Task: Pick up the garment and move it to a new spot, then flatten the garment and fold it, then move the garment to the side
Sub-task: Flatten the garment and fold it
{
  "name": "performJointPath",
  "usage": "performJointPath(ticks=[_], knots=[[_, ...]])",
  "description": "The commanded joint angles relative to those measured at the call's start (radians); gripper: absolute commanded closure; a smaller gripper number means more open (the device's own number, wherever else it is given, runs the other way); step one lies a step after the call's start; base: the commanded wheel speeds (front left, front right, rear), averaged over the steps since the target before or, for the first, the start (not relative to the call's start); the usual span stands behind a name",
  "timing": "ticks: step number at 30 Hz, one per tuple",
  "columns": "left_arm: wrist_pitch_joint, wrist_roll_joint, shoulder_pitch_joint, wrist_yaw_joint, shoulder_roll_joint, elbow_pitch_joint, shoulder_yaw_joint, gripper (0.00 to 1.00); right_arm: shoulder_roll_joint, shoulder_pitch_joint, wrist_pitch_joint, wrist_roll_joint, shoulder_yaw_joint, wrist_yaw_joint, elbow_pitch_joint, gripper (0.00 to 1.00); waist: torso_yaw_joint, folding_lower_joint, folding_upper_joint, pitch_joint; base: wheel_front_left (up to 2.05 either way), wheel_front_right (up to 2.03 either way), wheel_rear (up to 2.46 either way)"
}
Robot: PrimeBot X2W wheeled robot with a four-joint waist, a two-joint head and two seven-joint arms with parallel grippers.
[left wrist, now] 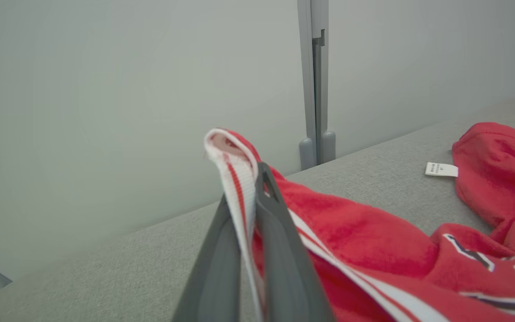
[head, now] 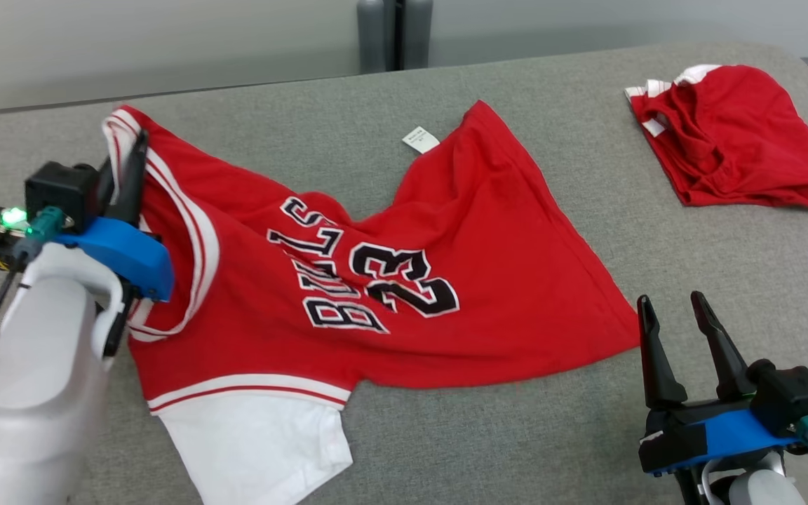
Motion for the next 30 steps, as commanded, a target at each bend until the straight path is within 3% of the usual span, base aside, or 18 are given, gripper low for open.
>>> performJointPath(ticks=[1,3,4,5,6,13,30], knots=[[-0.007,0.006,-0.022,-0.001,0.012,0.013,-0.001,1.00,0.000,-0.012,-0.007,-0.002,-0.002,0.000,0.004,0.00,-0.011,-0.0001,0.0000,0.011,0.00,0.00,0.00],[-0.010,0.003,-0.045,0.000,0.013,0.044,0.000,1.00,0.000,-0.016,-0.010,-0.001,-0.001,0.000,0.010,0.00,-0.015,-0.0001,0.0000,0.016,0.00,0.00,0.00],[-0.012,0.006,-0.051,0.002,0.016,0.063,-0.002,0.86,0.000,-0.018,-0.009,0.000,0.000,0.000,0.012,0.00,-0.018,-0.0001,0.0000,0.017,0.00,0.00,0.00],[-0.016,0.006,-0.058,0.004,0.016,0.078,-0.001,0.16,0.000,-0.020,-0.011,0.002,0.002,0.000,0.014,0.00,-0.020,-0.0001,0.0000,0.018,0.00,0.00,0.00],[-0.018,0.003,-0.063,0.006,0.015,0.094,0.002,0.00,0.000,-0.022,-0.012,0.003,0.004,0.000,0.016,0.00,-0.021,-0.0001,0.0000,0.018,0.00,0.00,0.00],[-0.033,-0.010,0.004,0.024,-0.008,0.104,0.025,0.00,0.000,-0.012,-0.014,0.008,0.004,0.000,0.038,0.00,-0.013,-0.0001,0.0000,-0.014,0.00,0.00,0.00],[-0.033,0.031,0.471,0.114,-0.108,-0.388,0.221,0.00,0.000,0.058,-0.005,-0.010,0.017,0.000,0.016,0.00,0.092,-0.0001,0.0000,-0.163,0.00,0.00,0.00]])
